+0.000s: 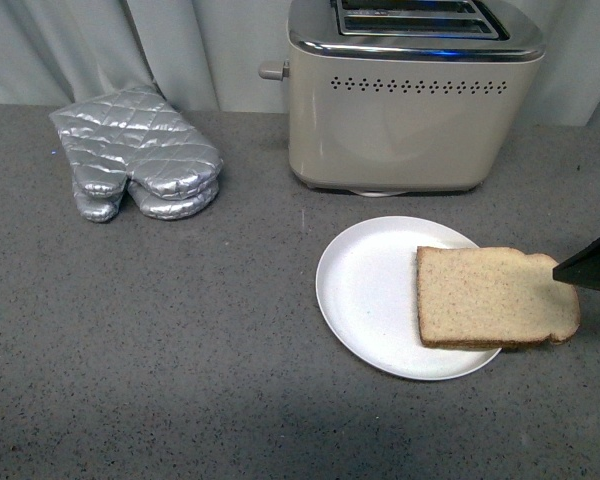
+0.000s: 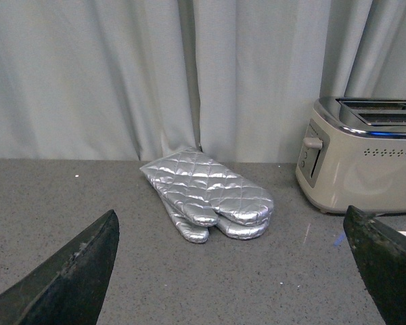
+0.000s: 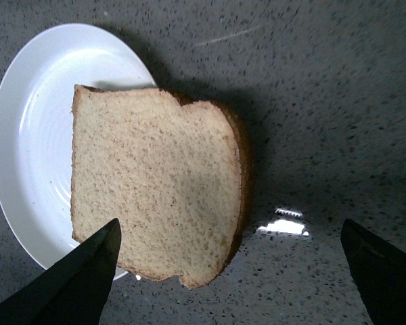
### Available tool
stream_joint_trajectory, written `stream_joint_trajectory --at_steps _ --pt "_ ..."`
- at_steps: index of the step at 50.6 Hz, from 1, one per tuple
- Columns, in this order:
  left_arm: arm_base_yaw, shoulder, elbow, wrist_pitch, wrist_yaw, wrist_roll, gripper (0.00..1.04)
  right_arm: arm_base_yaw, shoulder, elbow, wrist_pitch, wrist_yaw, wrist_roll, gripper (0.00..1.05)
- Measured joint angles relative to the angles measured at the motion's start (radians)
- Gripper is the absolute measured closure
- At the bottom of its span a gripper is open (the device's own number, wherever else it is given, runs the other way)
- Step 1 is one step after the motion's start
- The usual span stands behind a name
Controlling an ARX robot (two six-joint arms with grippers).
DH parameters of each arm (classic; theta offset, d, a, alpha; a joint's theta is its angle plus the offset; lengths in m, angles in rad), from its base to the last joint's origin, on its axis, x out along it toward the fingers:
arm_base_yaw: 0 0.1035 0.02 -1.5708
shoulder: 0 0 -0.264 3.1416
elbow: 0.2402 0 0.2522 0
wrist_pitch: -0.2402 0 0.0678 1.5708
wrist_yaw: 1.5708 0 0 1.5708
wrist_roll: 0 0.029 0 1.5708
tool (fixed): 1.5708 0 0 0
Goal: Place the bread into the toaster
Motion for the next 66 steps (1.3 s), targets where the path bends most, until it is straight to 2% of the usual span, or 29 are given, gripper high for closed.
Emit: stream_joint_trajectory --at_steps 12,14,16,32,38,44,49,54,57,60,66 --pt "0.0 0.0 0.0 0.0 0.0 0.0 0.07 0.048 0.12 0.055 0.014 -0.029 0.107 0.1" --pt "0.0 0.0 0.0 0.0 0.0 0.0 0.07 0.053 0.132 0.057 0.025 -0.033 0.125 0.13" --pt "0.0 0.0 0.0 0.0 0.0 0.0 0.07 0.059 0.144 0.058 0.043 -0.037 0.14 0.18" --pt "0.0 0.0 0.0 0.0 0.0 0.0 0.07 0.076 0.122 0.074 0.005 -0.039 0.217 0.84" --pt "0.0 0.0 0.0 0.0 0.0 0.0 0.07 0.076 0.042 0.068 -0.005 -0.072 0.253 1.03" --pt "0.0 0.0 0.0 0.0 0.0 0.0 0.07 0.084 -0.078 0.024 0.02 -0.111 0.342 1.04" --pt "0.0 0.0 0.0 0.0 0.0 0.0 0.07 0.114 -0.267 -0.051 0.093 -0.102 0.545 1.04" --pt "0.0 0.0 0.0 0.0 0.0 0.0 0.07 0.17 -0.447 -0.066 0.094 0.004 0.744 1.04" --pt "0.0 0.0 0.0 0.0 0.0 0.0 0.07 0.216 -0.542 -0.051 0.089 0.112 0.861 1.04" --pt "0.0 0.0 0.0 0.0 0.0 0.0 0.07 0.26 -0.576 -0.006 0.083 0.213 0.952 1.04" --pt "0.0 0.0 0.0 0.0 0.0 0.0 0.07 0.319 -0.548 0.072 0.089 0.345 1.067 1.04"
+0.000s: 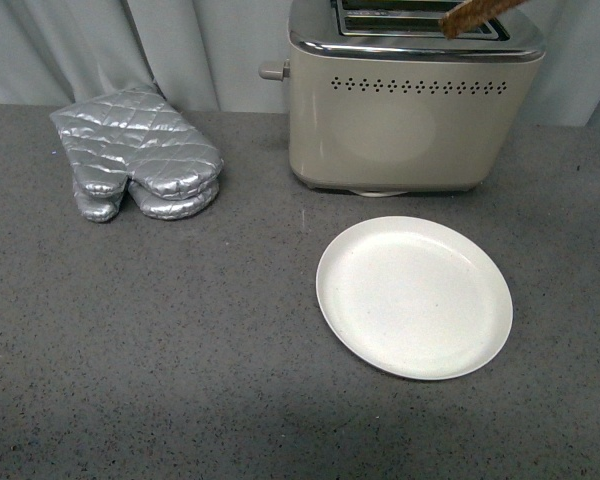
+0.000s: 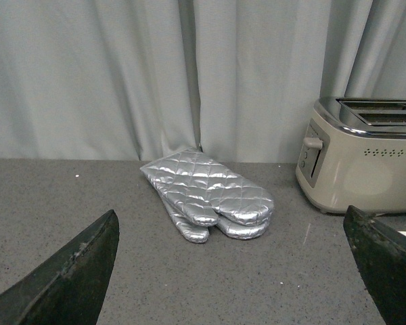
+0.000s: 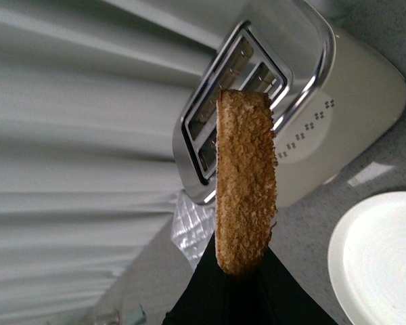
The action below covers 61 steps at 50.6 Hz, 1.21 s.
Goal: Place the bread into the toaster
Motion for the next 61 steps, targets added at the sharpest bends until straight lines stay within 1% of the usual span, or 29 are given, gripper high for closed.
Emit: stream_joint_trajectory --at_steps 5,18,25,32,44,59,60,61 --pt "0.0 0.0 0.0 0.0 0.0 0.0 0.07 0.039 0.059 0.067 0.003 0.077 0.077 1.04" --pt "0.0 0.0 0.0 0.0 0.0 0.0 0.07 0.129 0.233 0.234 0.007 0.203 0.243 1.04" --pt "0.0 0.0 0.0 0.0 0.0 0.0 0.07 0.166 0.327 0.311 -0.038 0.298 0.341 1.04" --pt "0.0 0.0 0.0 0.0 0.0 0.0 0.07 0.182 0.391 0.374 -0.083 0.334 0.408 1.04" --pt "0.0 0.0 0.0 0.0 0.0 0.0 0.07 0.197 0.463 0.452 -0.152 0.37 0.473 1.04" --pt "0.0 0.0 0.0 0.0 0.0 0.0 0.07 0.19 0.501 0.509 -0.184 0.386 0.492 1.03" --pt "0.0 0.0 0.0 0.0 0.0 0.0 0.07 0.188 0.508 0.514 -0.184 0.388 0.489 1.0" --pt "0.0 0.0 0.0 0.0 0.0 0.0 0.07 0.185 0.515 0.521 -0.185 0.389 0.487 0.94"
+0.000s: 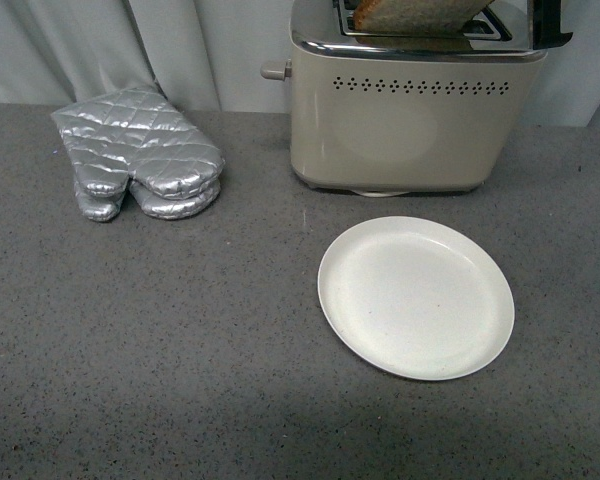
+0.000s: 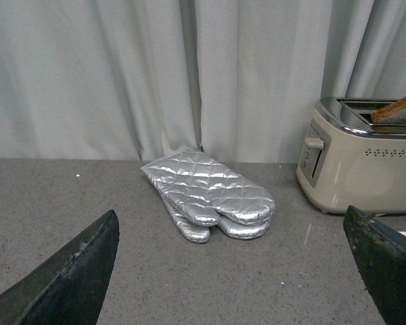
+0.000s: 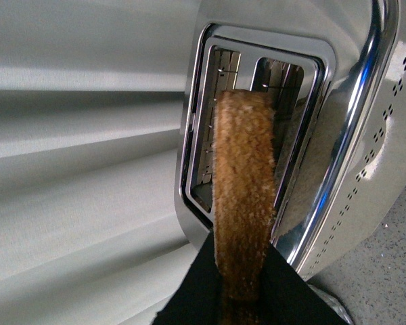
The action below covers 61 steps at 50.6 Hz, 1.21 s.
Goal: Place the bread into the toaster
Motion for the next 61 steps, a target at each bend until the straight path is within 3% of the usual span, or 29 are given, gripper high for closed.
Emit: stream_joint_trajectory --at_steps 13,21,34,48,53,61 --pt "0.0 0.0 0.0 0.0 0.0 0.0 0.07 -0.015 -0.018 0.023 0.032 0.026 -0.159 0.42" --pt "0.0 0.0 0.0 0.0 0.0 0.0 0.07 -0.025 -0.098 -0.011 0.087 0.031 -0.365 0.08" --pt "0.0 0.0 0.0 0.0 0.0 0.0 0.07 -0.033 -0.264 -0.186 0.172 0.061 -0.775 0.1" --pt "0.0 0.0 0.0 0.0 0.0 0.0 0.07 -0.036 -0.528 -0.525 0.398 0.092 -1.256 0.1" --pt "0.0 0.0 0.0 0.0 0.0 0.0 0.07 -0.068 -0.705 -0.802 0.686 0.021 -1.501 0.32" --pt "0.0 0.0 0.0 0.0 0.0 0.0 0.07 -0.134 -0.858 -1.001 0.735 -0.032 -1.585 0.59"
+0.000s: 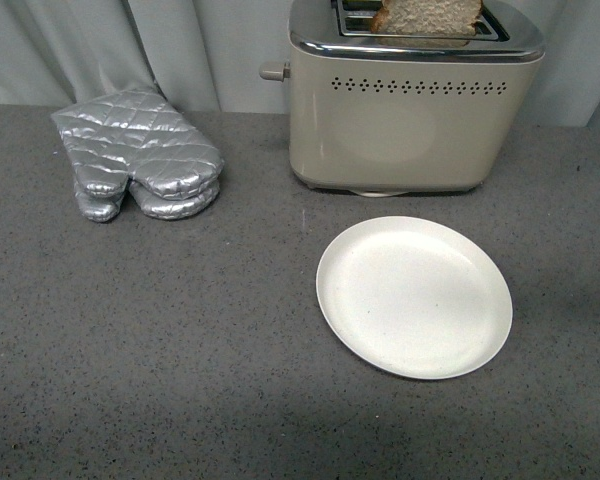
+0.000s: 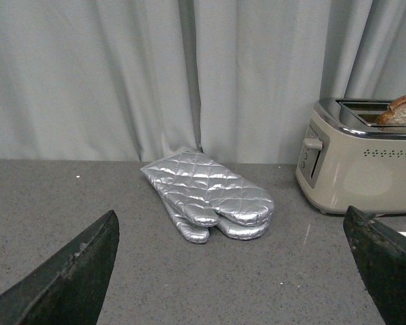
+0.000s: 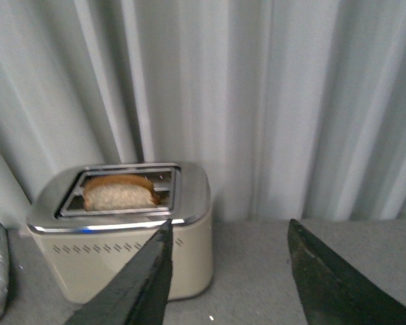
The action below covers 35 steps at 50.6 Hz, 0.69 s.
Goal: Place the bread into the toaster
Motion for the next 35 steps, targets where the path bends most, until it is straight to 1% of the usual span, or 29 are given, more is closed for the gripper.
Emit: stream_joint_trajectory --at_steps 1,6,7,8,12,25,30,35 --pt "0.0 0.0 0.0 0.0 0.0 0.0 0.07 -0.004 -0.005 -0.008 0.001 -0.004 -0.003 0.61" --pt "0.0 0.0 0.0 0.0 0.0 0.0 0.07 -0.038 -0.047 -0.072 0.003 -0.038 -0.016 0.77" --pt "0.0 0.0 0.0 0.0 0.0 0.0 0.07 -0.049 -0.065 -0.093 0.003 -0.049 -0.019 0.83" --pt "0.0 0.0 0.0 0.0 0.0 0.0 0.07 -0.053 -0.074 -0.101 0.003 -0.053 -0.021 0.86" --pt "0.0 0.0 0.0 0.0 0.0 0.0 0.07 -0.082 -0.135 -0.145 0.002 -0.083 -0.025 1.04" --pt "0.0 0.0 0.0 0.0 0.0 0.0 0.07 -0.148 -0.29 -0.246 -0.057 -0.144 -0.029 1.04" --pt "0.0 0.0 0.0 0.0 0.0 0.0 0.07 -0.209 -0.34 -0.268 -0.089 -0.231 -0.029 1.04" --pt "0.0 0.0 0.0 0.0 0.0 0.0 0.07 -0.241 -0.402 -0.286 -0.125 -0.234 -0.029 1.04"
